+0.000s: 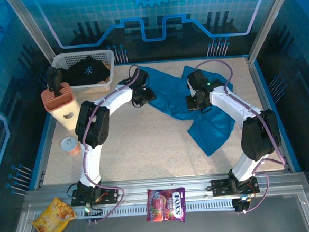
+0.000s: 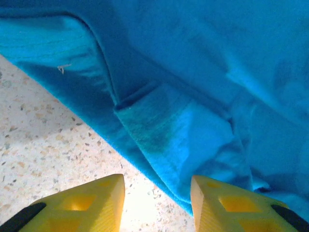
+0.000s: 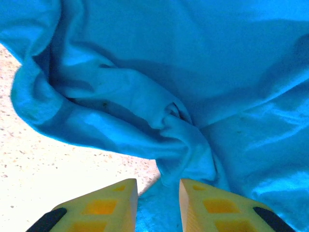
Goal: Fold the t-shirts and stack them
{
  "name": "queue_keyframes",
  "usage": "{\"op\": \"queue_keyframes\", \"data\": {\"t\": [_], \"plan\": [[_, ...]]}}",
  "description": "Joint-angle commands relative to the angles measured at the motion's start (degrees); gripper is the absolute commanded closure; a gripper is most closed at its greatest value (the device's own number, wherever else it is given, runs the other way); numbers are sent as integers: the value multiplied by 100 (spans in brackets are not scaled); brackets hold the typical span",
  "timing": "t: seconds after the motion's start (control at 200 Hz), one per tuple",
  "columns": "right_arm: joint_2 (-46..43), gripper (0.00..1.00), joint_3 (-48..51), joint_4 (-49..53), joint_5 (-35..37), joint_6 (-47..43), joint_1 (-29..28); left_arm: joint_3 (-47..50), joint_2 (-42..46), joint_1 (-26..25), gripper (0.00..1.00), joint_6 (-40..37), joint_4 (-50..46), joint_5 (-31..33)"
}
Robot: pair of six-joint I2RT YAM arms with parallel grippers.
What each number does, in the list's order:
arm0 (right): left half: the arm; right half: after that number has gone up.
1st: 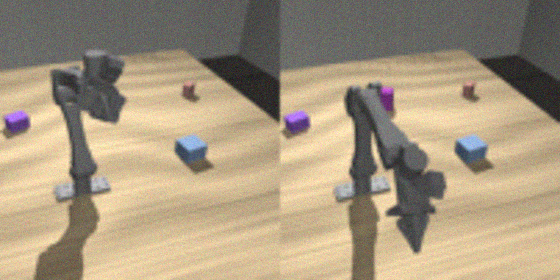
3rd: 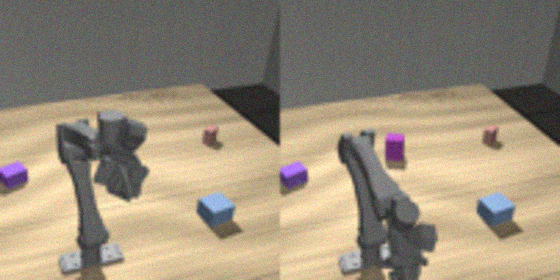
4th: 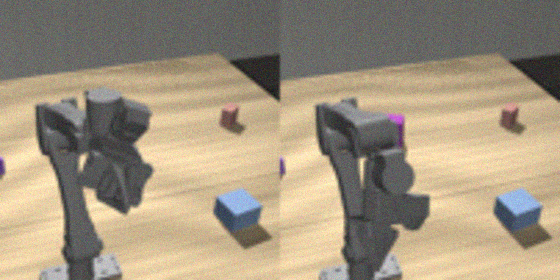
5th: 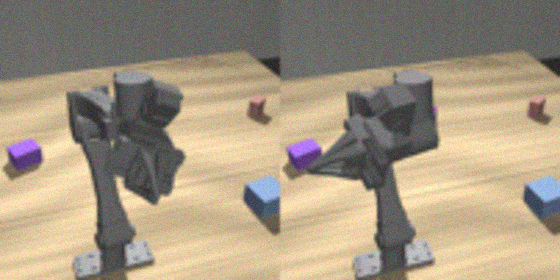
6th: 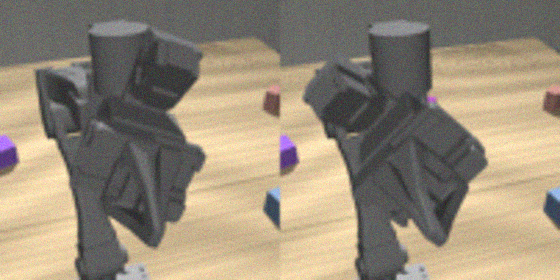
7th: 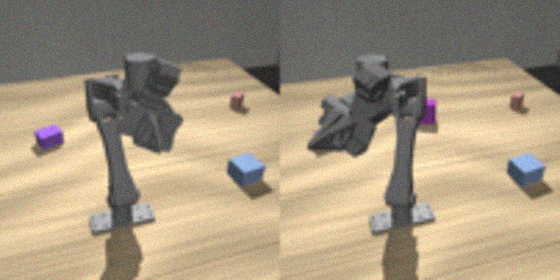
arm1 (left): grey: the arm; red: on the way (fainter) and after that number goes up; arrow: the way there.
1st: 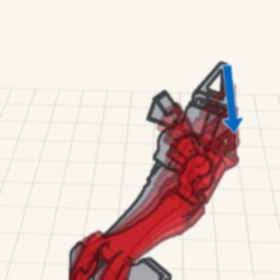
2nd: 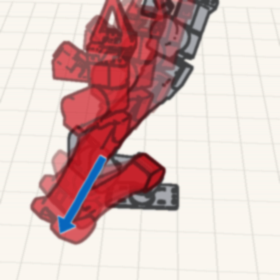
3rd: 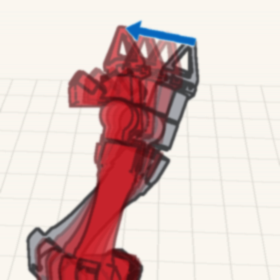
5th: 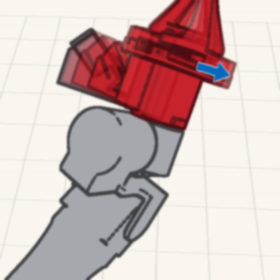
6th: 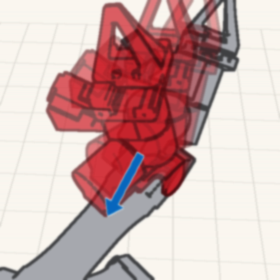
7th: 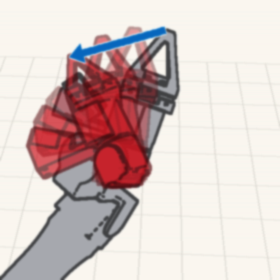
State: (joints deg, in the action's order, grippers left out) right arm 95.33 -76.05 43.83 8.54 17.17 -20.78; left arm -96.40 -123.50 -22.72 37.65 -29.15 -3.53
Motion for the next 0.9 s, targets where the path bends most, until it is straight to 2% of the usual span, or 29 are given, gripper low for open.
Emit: {"op": "queue_keyframes", "data": {"t": [0.0,0.245,0.51,0.891], "plan": [[-184,70,29,-94,-88,84,58,-191,-228,40,58,137,58,-65],[-218,72,-9,-61,-88,83,57,-349,-362,110,60,172,107,17],[-214,73,-33,-42,-106,74,64,-388,-442,147,67,199,199,28],[-339,76,-41,11,-71,69,58,-505,-589,180,69,166,173,85]]}}
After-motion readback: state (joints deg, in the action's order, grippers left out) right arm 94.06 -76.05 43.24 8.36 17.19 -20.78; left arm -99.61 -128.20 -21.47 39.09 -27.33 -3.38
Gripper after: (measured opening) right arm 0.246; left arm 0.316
